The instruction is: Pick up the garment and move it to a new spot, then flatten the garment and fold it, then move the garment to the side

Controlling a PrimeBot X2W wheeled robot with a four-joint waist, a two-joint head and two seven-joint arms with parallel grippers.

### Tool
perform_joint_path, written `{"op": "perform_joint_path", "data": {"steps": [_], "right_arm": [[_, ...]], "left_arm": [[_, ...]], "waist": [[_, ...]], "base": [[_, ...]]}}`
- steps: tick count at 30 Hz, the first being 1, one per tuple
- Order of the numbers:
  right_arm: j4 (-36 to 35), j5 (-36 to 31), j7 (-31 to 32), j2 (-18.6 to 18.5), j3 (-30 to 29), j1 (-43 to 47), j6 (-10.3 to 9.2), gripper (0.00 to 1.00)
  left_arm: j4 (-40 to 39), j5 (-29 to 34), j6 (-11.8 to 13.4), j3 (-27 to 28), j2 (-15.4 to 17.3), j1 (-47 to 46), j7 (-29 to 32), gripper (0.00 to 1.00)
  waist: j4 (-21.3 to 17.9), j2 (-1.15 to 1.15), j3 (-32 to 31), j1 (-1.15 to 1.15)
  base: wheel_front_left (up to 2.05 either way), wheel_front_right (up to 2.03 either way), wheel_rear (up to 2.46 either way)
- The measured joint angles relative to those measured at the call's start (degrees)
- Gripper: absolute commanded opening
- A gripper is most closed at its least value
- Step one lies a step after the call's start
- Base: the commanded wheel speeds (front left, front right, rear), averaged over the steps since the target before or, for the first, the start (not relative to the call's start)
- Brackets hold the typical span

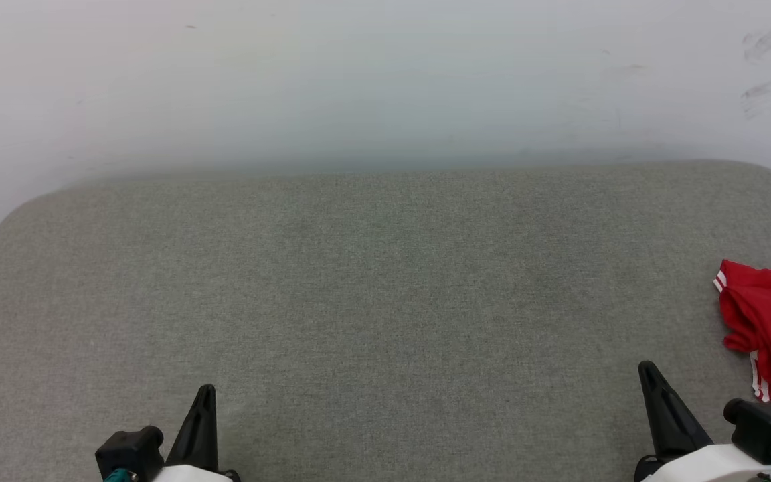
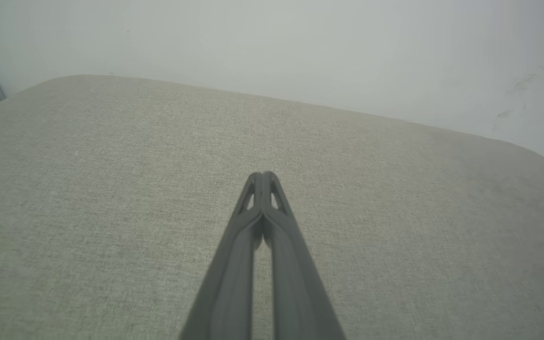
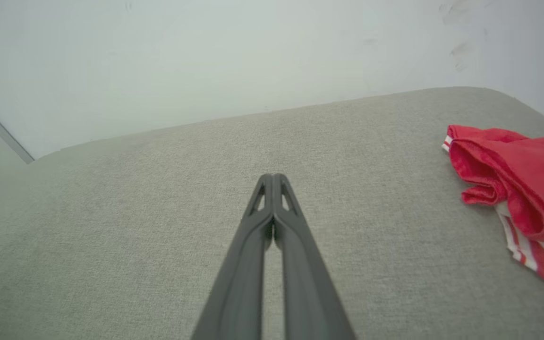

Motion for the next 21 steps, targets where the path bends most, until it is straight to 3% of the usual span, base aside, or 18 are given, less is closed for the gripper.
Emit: {"op": "perform_joint_path", "data": {"steps": [21], "right_arm": [[3.7, 21.9, 1.4, -0.5, -0.1, -2.8, 0.0, 0.0]], "left_arm": [[0.6, -19.9, -1.9, 2.7, -0.9, -2.6, 5.0, 0.0]], "waist": [[0.2, 0.0, 0.2, 0.0]], "base": [[0.0, 0.0, 0.0]]}}
